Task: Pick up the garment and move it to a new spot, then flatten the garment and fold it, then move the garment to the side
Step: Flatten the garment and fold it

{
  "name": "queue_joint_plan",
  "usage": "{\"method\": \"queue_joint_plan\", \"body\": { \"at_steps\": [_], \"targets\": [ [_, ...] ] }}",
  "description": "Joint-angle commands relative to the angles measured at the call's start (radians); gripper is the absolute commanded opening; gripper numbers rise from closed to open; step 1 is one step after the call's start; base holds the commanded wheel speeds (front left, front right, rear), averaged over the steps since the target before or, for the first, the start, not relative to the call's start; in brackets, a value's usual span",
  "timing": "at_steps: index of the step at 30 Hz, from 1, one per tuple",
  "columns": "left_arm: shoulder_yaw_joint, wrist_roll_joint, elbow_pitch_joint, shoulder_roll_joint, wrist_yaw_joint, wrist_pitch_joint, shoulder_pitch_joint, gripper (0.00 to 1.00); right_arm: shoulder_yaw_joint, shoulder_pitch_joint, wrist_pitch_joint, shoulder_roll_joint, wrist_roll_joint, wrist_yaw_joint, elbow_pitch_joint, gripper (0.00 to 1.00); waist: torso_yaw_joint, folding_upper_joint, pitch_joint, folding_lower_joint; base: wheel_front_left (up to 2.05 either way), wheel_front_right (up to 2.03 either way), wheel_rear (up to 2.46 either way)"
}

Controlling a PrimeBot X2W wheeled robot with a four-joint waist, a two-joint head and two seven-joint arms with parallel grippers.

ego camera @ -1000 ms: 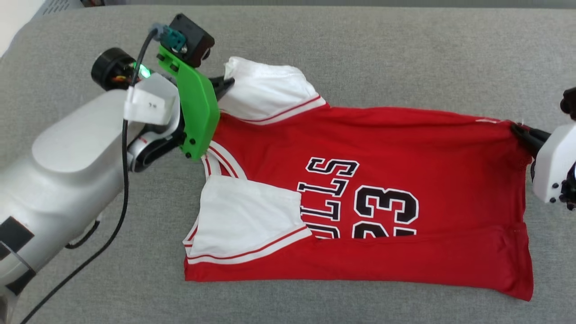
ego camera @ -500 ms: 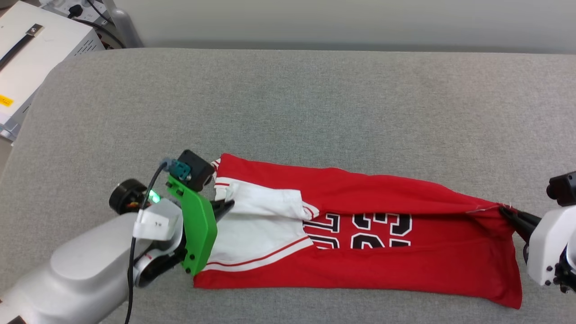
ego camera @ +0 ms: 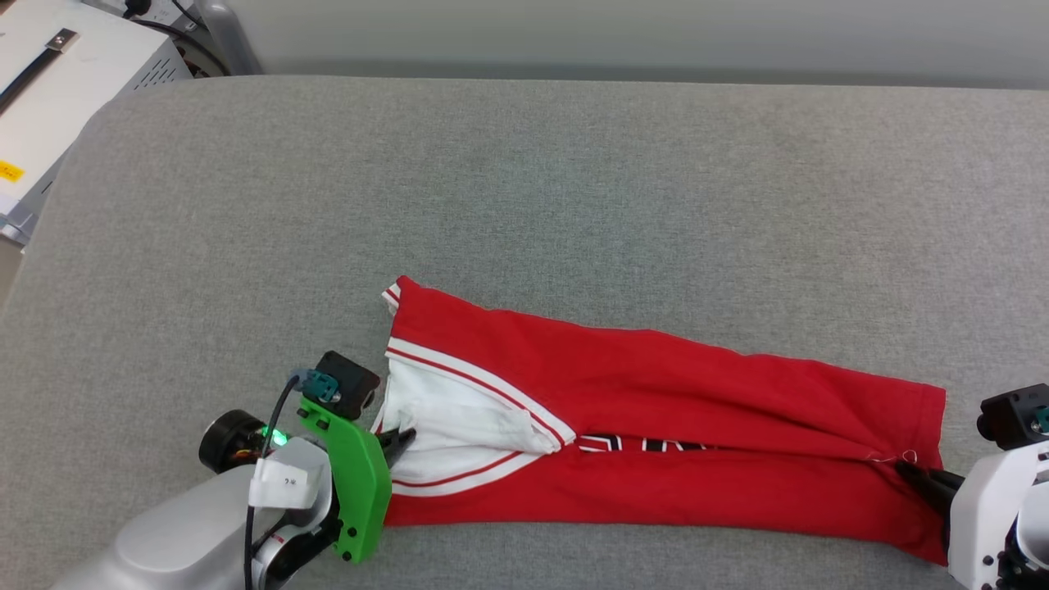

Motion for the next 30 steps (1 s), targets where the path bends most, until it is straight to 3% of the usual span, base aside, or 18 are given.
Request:
{"method": "queue_joint_plan", "body": {
  "at_steps": [1,5,13,17,21,25,30],
  "targets": [
    [0.015,0.010,0.006,-0.005,0.016,-0.035,0.023,1.00,-0.004,0.018,0.009,0.000,0.009,-0.001,-0.012,1.00,-0.003,0.0040,-0.013,0.0000,0.00,0.00,0.00],
    [0.041,0.041,-0.001,0.000,0.065,-0.137,0.044,1.00,-0.043,0.031,0.001,-0.013,0.026,-0.001,-0.065,1.00,-0.004,0.0040,-0.042,0.0000,0.00,0.00,0.00],
    [0.121,0.089,-0.065,0.025,0.225,-0.325,0.088,1.00,-0.204,0.080,0.033,-0.054,0.124,-0.001,-0.196,1.00,0.002,0.0040,-0.072,0.0000,0.00,0.00,0.00],
    [0.204,0.147,-0.094,0.022,0.316,-0.377,0.115,1.00,-0.316,0.098,0.110,-0.055,0.182,-0.001,-0.170,1.00,0.014,0.0040,-0.065,0.0000,0.00,0.00,0.00],
    [0.319,0.236,-0.135,-0.006,0.376,-0.381,0.159,1.00,-0.364,0.104,0.189,-0.045,0.219,-0.001,-0.122,1.00,0.026,0.0040,-0.052,0.0000,0.00,0.00,0.00],
    [0.453,0.340,-0.179,-0.046,0.402,-0.381,0.236,1.00,-0.381,0.097,0.247,-0.013,0.240,-0.001,-0.072,1.00,0.041,0.0040,-0.035,0.0000,0.00,0.00,0.00],
    [0.581,0.451,-0.201,-0.114,0.388,-0.381,0.317,1.00,-0.374,0.073,0.278,0.039,0.252,-0.001,-0.009,1.00,0.063,0.0040,-0.011,0.0000,0.00,0.00,0.00]
  ]
}}
